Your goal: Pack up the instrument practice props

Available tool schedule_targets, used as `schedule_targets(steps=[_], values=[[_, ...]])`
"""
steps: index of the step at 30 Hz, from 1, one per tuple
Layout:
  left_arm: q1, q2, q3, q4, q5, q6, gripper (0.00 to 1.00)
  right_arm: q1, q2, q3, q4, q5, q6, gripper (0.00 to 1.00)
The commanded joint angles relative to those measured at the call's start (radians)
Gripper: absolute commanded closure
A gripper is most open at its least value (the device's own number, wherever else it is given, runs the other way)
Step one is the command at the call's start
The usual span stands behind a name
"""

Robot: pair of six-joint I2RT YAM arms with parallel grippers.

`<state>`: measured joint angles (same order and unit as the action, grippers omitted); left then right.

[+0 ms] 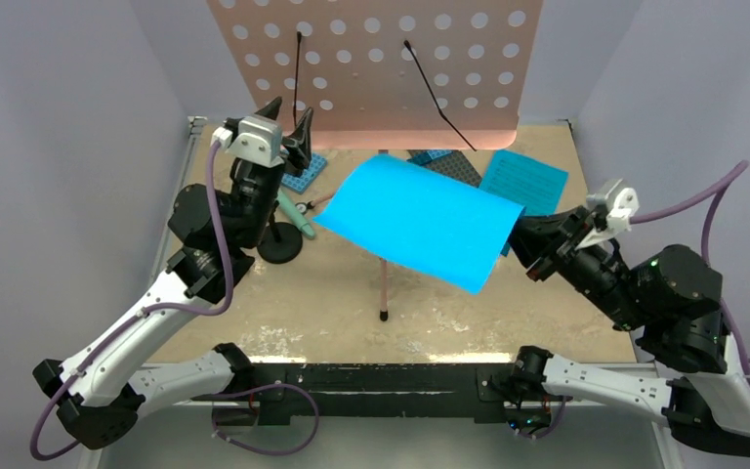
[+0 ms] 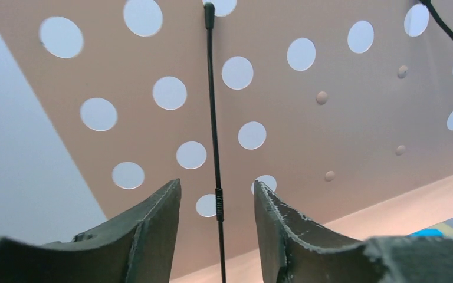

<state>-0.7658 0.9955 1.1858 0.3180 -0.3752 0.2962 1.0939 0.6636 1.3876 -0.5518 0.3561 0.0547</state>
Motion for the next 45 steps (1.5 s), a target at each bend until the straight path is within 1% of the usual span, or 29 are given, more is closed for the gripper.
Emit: schedule_targets(steps=[1, 5, 6, 7, 8, 12, 15, 17, 19, 22, 26, 28, 30, 31, 32, 35, 37, 41, 43, 45], values=[[0.0, -0.044, 0.006, -0.01, -0.018, -0.029, 0.42, 0.006, -0.053, -0.116, -0.137, -0.042, -0.023, 1.0], [-0.001, -0.082, -0.001, -0.066, -0.022, -0.078, 0.31, 0.005, -0.079, -0.236, -0.192, -0.027, 0.024, 1.0], [-0.002, -0.104, 0.0, -0.084, -0.013, -0.1, 0.27, 0.005, -0.088, -0.27, -0.194, -0.022, 0.033, 1.0], [-0.001, -0.118, 0.0, -0.103, 0.0, -0.121, 0.08, 0.006, -0.097, -0.312, -0.183, -0.005, 0.035, 1.0], [-0.001, -0.128, 0.0, -0.122, 0.014, -0.138, 0.01, 0.005, -0.106, -0.352, -0.166, 0.019, 0.036, 1.0], [-0.001, -0.185, 0.014, -0.222, 0.024, -0.198, 0.0, -0.006, -0.11, -0.461, -0.116, 0.065, 0.084, 1.0], [-0.001, -0.243, -0.011, -0.276, 0.021, -0.235, 0.0, -0.037, -0.078, -0.489, -0.115, 0.046, 0.126, 1.0], [-0.001, -0.288, -0.029, -0.309, 0.014, -0.262, 0.0, -0.09, -0.04, -0.488, -0.128, 0.023, 0.137, 1.0], [-0.001, -0.325, -0.047, -0.361, 0.012, -0.286, 0.0, -0.176, -0.004, -0.478, -0.15, -0.032, 0.148, 1.0], [-0.001, -0.379, -0.077, -0.417, 0.014, -0.363, 0.0, -0.33, 0.01, -0.469, -0.16, -0.138, 0.169, 1.0], [-0.002, -0.443, -0.121, -0.458, 0.024, -0.424, 0.0, -0.583, 0.003, -0.47, -0.139, -0.377, 0.202, 1.0], [-0.001, -0.467, -0.135, -0.479, 0.049, -0.456, 0.0, -0.683, 0.012, -0.468, -0.129, -0.474, 0.243, 1.0], [-0.002, -0.488, -0.151, -0.486, 0.063, -0.483, 0.0, -0.788, 0.04, -0.467, -0.113, -0.575, 0.29, 1.0], [-0.001, -0.495, -0.158, -0.489, 0.065, -0.492, 0.0, -0.85, 0.061, -0.47, -0.095, -0.659, 0.316, 1.0], [-0.001, -0.5, -0.163, -0.498, 0.064, -0.497, 0.0, -0.92, 0.08, -0.471, -0.076, -0.708, 0.343, 1.0], [-0.001, -0.518, -0.171, -0.519, 0.054, -0.507, 0.0, -1.008, 0.15, -0.437, -0.044, -0.823, 0.427, 1.0], [-0.001, -0.531, -0.183, -0.52, 0.049, -0.514, 0.0, -1.062, 0.178, -0.42, 0.011, -0.899, 0.496, 1.0], [-0.001, -0.553, -0.206, -0.518, 0.047, -0.533, 0.0, -1.185, 0.281, -0.335, 0.087, -1.018, 0.612, 1.0], [-0.001, -0.558, -0.213, -0.517, 0.047, -0.54, 0.0, -1.228, 0.351, -0.281, 0.118, -1.035, 0.658, 1.0], [-0.002, -0.561, -0.22, -0.513, 0.048, -0.546, 0.0, -1.255, 0.399, -0.192, 0.116, -0.98, 0.669, 1.0]])
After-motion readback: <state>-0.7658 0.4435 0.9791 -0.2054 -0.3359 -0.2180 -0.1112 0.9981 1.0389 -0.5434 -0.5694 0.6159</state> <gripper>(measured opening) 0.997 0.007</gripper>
